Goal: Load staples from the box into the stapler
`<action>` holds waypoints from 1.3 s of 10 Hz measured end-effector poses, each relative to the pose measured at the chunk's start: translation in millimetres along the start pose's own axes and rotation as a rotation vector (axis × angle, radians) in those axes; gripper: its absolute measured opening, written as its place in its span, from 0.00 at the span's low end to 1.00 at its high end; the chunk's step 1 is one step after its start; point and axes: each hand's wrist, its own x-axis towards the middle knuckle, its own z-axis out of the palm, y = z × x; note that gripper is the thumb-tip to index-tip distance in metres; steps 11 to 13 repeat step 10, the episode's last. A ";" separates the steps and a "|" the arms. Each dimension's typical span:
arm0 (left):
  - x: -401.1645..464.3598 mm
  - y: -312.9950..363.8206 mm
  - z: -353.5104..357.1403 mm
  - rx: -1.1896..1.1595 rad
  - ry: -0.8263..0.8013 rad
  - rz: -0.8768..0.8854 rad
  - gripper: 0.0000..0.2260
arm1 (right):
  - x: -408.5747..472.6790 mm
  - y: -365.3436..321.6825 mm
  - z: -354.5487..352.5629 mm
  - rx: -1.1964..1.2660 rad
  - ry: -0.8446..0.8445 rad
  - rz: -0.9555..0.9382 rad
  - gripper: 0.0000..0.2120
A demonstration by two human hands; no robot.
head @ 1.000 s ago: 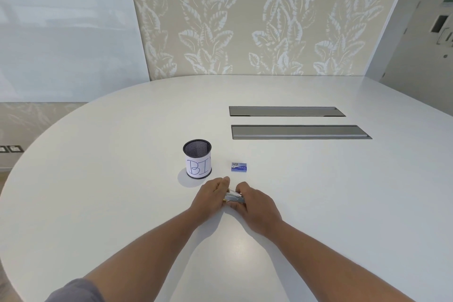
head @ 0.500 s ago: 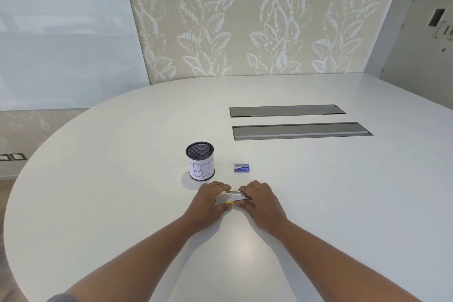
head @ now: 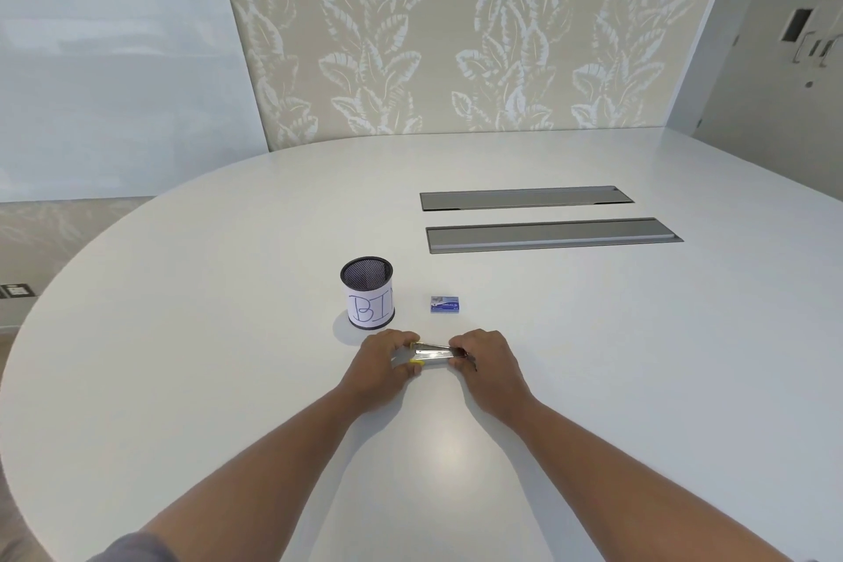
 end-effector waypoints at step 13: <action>-3.1 2.2 -0.5 -0.010 -0.039 -0.093 0.31 | 2.8 4.2 -11.8 0.304 -0.075 0.185 0.19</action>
